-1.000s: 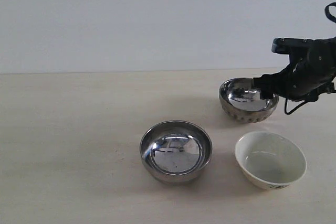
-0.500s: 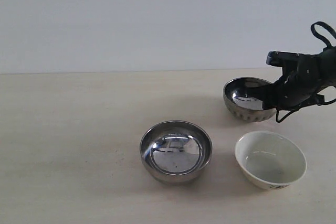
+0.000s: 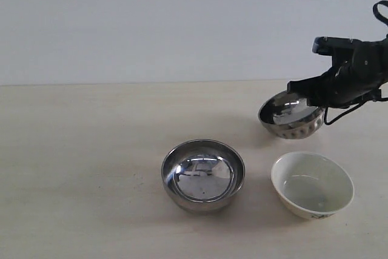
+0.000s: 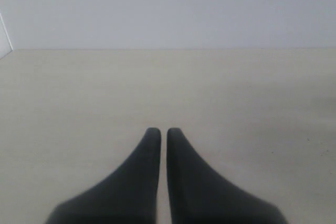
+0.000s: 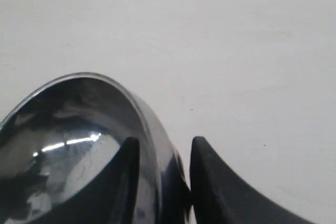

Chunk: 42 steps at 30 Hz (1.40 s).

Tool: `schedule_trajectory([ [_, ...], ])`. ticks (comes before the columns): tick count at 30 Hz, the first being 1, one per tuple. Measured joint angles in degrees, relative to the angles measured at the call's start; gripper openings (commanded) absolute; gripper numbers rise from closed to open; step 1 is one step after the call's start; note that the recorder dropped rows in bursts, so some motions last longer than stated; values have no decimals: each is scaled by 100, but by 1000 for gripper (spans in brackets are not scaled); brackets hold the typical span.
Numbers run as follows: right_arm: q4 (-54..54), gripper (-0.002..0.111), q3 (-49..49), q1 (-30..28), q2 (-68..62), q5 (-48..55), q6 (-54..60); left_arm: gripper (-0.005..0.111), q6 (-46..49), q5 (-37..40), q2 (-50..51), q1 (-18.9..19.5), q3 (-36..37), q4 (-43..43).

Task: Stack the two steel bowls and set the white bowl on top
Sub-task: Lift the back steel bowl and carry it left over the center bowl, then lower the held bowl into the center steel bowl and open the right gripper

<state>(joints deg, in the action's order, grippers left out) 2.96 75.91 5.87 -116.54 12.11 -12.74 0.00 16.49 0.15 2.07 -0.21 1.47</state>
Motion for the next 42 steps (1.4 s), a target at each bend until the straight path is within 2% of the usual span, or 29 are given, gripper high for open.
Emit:
schedule_trajectory([
  [7,-437,0,0,0,519,250,437,4,0,0,0,0,0,0],
  [11,-1758,0,0,103,888,460,1716,4,0,0,0,0,0,0],
  [15,-3175,0,0,521,1263,647,3103,4,0,0,0,0,0,0],
  [18,-4217,0,0,904,1377,1036,4093,4,0,0,0,0,0,0],
  [27,-6787,0,-304,1357,1377,2253,6448,4,0,0,0,0,0,0],
  [32,-7076,0,-662,1433,1377,2353,7276,4,0,0,0,0,0,0],
  [38,-7103,0,-1054,1475,1377,1641,7729,4,0,0,0,0,0,0],
  [42,-7150,0,-1100,1475,1279,1517,7863,4,0,0,0,0,0,0],
])
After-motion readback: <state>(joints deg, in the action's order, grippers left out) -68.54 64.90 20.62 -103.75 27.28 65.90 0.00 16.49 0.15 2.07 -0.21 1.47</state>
